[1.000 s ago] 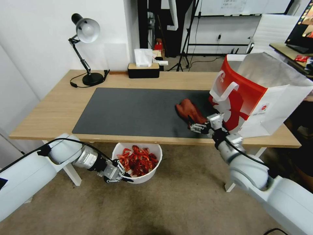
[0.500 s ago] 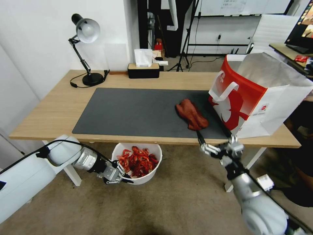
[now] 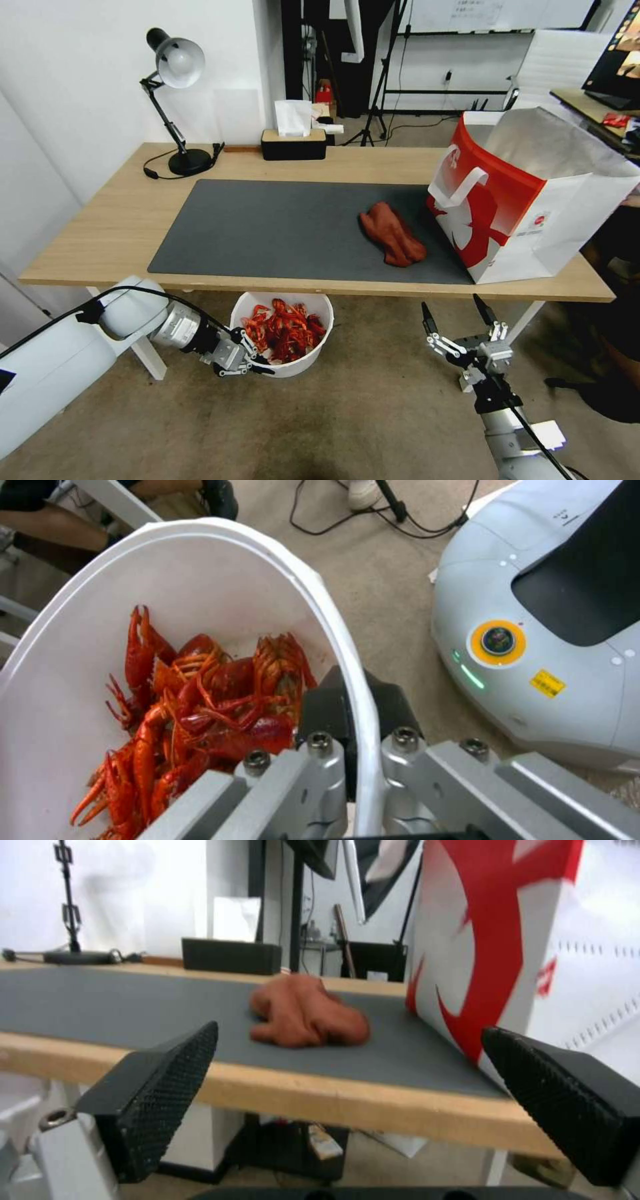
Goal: Sweep shrimp from table into container with towel, then put container into takeout bag.
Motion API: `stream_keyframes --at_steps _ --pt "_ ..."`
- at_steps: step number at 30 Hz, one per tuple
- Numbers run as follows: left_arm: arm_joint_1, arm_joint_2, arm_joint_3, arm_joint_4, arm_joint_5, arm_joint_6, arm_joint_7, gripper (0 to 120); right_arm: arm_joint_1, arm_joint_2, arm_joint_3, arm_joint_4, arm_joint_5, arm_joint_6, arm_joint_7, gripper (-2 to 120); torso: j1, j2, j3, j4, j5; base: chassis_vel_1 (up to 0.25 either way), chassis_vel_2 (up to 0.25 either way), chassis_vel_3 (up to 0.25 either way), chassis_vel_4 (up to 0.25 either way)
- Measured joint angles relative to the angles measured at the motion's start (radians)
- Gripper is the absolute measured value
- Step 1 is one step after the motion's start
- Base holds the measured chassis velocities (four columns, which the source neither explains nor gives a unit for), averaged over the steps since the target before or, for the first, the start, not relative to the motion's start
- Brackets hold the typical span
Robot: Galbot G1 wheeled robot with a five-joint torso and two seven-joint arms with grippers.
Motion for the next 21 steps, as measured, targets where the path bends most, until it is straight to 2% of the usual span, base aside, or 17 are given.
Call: stream_keyframes --at_steps 15,21 --pt "0.039 0.003 -0.039 -0.004 0.007 -0.002 0.001 0 0.030 -0.009 -0.025 -0.031 0.007 -0.007 0.000 99 0.000 0.000 0.000 0.0000 -0.0001 0.000 0.000 0.000 0.000" --pt "0.083 0.015 -0.088 -0.028 0.010 -0.003 0.003 0 0.033 -0.015 -0.024 -0.028 0.007 -0.013 0.000 99 0.000 0.000 0.000 -0.0001 0.0000 0.000 0.000 0.000 0.000"
